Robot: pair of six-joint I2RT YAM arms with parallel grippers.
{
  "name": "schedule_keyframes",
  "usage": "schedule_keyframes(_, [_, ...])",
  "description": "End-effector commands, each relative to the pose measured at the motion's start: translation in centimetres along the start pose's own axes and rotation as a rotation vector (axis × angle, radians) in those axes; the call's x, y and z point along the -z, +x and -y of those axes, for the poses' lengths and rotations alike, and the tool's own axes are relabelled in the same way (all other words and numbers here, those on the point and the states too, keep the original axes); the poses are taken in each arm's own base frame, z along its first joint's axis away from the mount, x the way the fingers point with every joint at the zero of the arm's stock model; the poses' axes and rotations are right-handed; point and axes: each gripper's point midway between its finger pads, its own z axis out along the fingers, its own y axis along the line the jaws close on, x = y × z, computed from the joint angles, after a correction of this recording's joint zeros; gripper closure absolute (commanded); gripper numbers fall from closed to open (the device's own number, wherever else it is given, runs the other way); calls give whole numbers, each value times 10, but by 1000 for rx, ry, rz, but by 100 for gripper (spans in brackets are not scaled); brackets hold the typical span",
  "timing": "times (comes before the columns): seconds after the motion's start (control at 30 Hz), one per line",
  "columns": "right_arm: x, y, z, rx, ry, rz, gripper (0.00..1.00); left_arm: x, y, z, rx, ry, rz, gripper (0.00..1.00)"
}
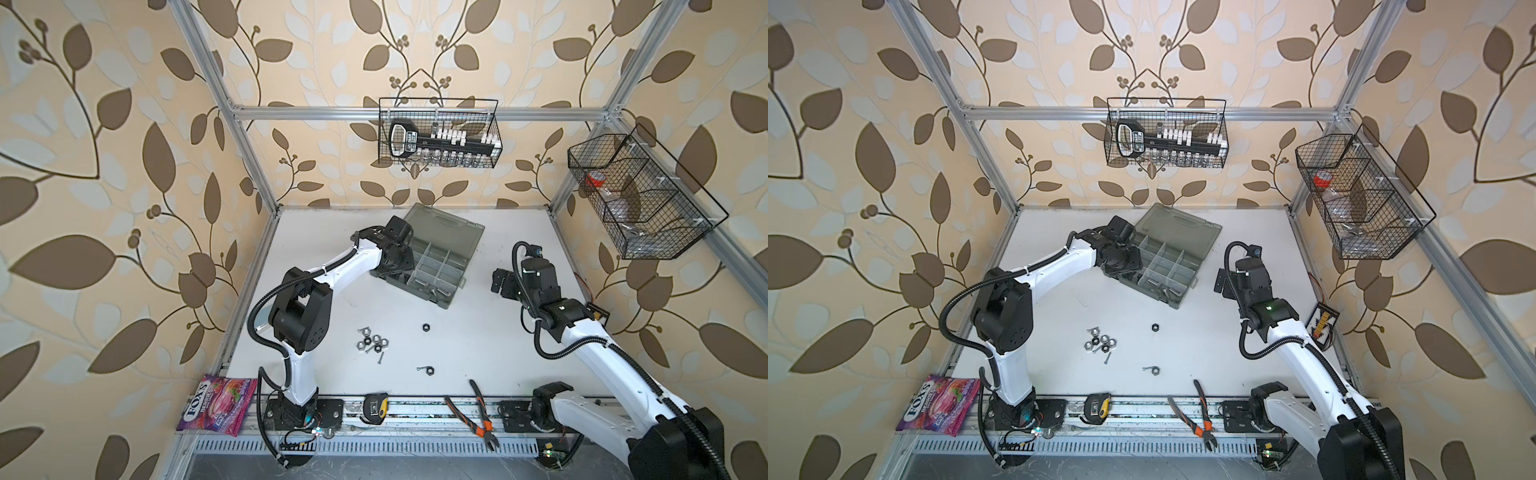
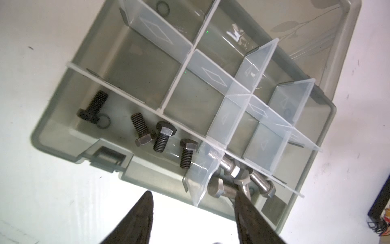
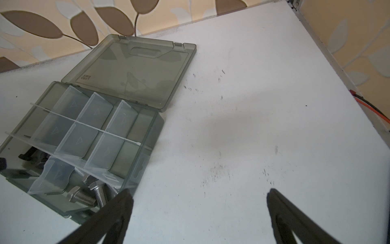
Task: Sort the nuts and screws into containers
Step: 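Withdraw the left gripper toward the nuts while the right gripper reaches toward a black nut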
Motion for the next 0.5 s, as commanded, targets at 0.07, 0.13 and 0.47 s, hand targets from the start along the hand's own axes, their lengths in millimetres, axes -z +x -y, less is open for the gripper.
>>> schedule_keyframes(0.07, [11, -9, -2, -27, -27, 29, 0, 45, -11, -2, 7, 1, 116, 12])
schedule_keyframes(0.13, [12, -9, -4, -24, -41, 30, 0, 56, -11, -5, 16, -2, 139, 1])
schedule_keyframes(0.47, [16, 8, -28, -50, -197, -24, 1, 108, 12, -51, 97, -57, 269, 1])
